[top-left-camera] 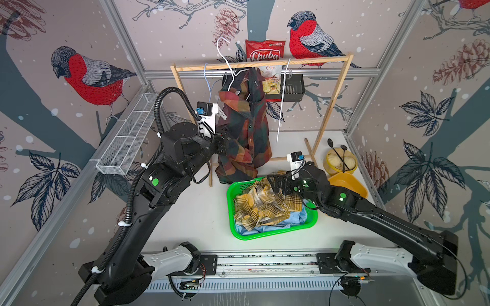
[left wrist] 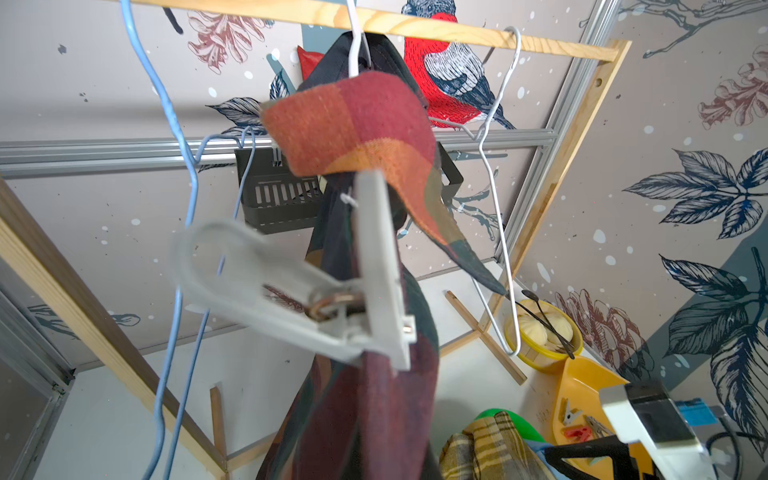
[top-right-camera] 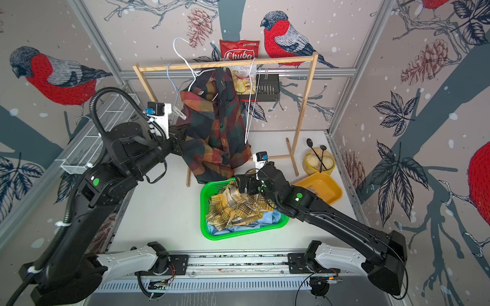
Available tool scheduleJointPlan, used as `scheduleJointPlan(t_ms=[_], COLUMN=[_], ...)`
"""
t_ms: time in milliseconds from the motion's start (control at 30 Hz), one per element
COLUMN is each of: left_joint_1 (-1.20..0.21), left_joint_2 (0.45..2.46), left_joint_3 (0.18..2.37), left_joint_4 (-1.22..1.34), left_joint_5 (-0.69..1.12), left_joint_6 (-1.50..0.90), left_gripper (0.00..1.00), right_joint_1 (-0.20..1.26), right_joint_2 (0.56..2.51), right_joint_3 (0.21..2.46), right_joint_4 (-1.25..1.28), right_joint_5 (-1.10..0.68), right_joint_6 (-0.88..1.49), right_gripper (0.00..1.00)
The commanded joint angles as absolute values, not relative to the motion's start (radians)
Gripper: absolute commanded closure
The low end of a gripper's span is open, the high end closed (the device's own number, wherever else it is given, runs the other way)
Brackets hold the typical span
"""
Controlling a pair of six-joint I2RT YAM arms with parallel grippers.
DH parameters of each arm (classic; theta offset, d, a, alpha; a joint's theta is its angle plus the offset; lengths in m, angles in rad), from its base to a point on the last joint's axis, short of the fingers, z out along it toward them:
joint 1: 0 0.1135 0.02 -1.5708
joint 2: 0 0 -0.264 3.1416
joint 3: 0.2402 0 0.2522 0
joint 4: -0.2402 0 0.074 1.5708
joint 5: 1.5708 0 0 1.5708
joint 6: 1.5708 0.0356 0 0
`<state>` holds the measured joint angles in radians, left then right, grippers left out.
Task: Remove the clothespins securing long-sleeve shirts to the hanger
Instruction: Pick up the hanger from the clothesline, then place the long-sleeve shirt at the bin.
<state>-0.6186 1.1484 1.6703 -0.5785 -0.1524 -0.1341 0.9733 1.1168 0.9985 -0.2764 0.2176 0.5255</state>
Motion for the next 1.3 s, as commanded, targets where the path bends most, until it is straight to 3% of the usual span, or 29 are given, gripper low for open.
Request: scheduleJointPlan(t_ms=[0, 467, 767, 1033, 1267], left_joint_1=[-0.618, -0.618, -0.62, -0.62, -0.62], left_joint_2=[1.153, 1.069, 0.968, 0.968, 0.925], left_joint_3=[1.651, 1.622, 1.588, 1.686, 1.748], left_joint_4=[-0.554, -0.648, -0.711, -0.707, -0.706], left_joint_5=[-0.103, -0.034, -0.017, -0.033, 0.035], left_joint_6=[-0.153, -0.152, -0.143, -0.151, -0.179], left_gripper=[1.0, 1.0, 1.0, 1.0, 1.0], right_joint_1=[0.985, 1.119, 1.267, 1.315, 1.292], right_joint_2=[1.151, 1.218, 1.427, 1.608, 1.73], right_joint_3=[1.021, 1.037, 1.146, 1.293, 1.393], right_joint_4=[-0.214, -0.188, -0.06, 0.056, 0.183], right_joint_5=[0.245, 0.287, 0.24, 0.158, 0.352], right_joint_6=[0.519, 0.495, 0.414, 0.385, 0.35], right_gripper=[0.0, 0.0, 0.0, 0.0, 0.0])
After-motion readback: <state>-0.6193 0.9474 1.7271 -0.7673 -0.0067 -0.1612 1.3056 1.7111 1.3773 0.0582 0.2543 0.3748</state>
